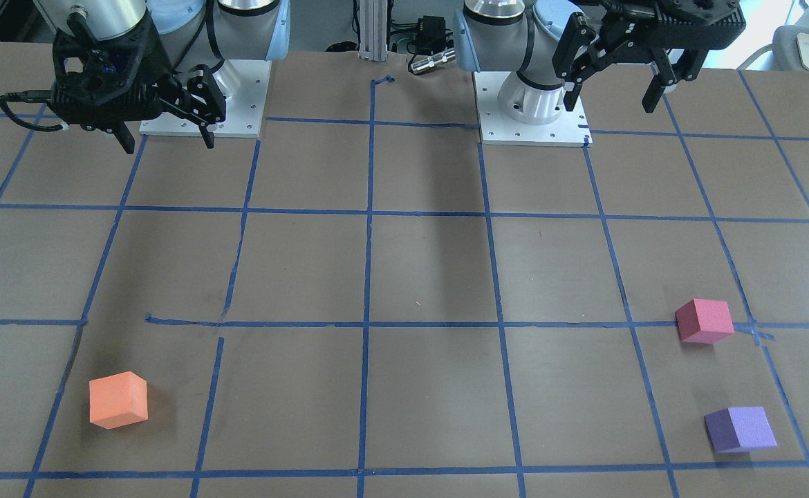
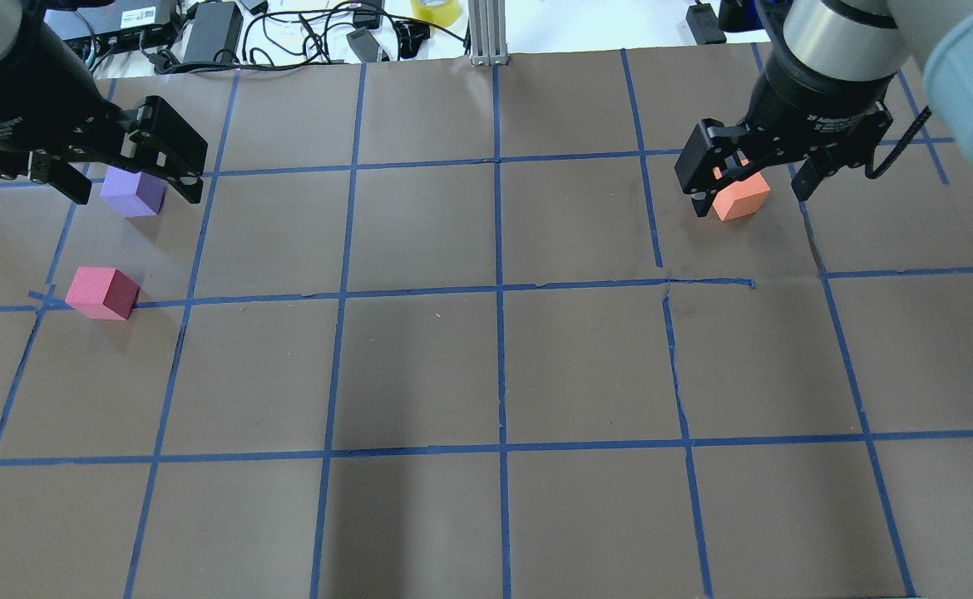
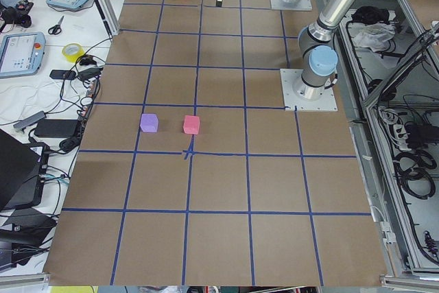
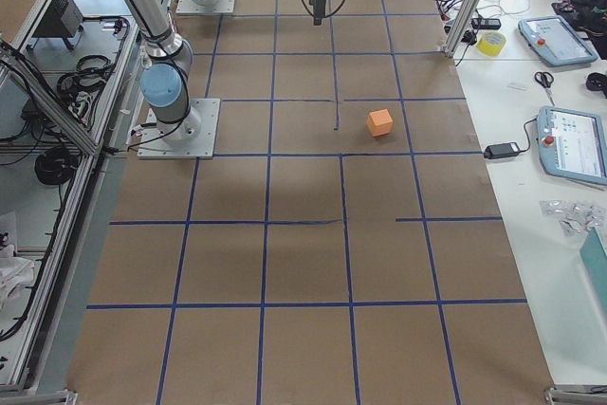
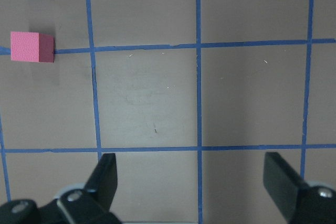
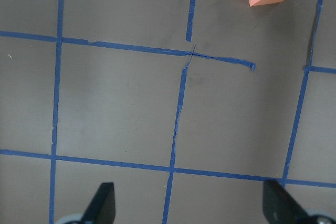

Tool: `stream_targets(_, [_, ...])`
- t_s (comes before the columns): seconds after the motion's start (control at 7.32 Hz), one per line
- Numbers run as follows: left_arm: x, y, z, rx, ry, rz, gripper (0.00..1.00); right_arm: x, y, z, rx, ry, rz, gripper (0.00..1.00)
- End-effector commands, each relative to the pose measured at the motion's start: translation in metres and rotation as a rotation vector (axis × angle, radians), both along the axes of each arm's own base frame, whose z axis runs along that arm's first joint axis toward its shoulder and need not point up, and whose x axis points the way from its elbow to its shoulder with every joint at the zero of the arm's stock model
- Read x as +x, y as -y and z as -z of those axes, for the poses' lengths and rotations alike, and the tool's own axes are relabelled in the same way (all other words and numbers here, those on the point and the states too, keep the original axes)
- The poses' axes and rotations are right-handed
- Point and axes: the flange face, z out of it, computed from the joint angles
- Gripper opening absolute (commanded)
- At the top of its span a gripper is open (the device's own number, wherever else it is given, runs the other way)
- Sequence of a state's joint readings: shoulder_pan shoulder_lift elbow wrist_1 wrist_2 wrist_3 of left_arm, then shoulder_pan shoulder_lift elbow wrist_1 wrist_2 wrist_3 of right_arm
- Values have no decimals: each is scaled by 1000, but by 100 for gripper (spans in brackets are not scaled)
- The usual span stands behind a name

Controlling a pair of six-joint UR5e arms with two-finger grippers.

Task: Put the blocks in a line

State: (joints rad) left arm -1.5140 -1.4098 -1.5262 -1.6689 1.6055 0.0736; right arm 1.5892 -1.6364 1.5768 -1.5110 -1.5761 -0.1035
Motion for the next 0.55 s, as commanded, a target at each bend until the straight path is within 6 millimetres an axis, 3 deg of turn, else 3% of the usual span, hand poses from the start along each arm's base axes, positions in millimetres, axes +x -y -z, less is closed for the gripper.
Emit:
stream_targets(0.0, [0, 0, 0, 2, 0, 0, 100, -2, 0, 1, 1, -4, 2, 100])
stream_targets(0.41, [0, -1, 1, 6, -1, 0, 100, -2, 0, 0, 1, -9, 2, 100])
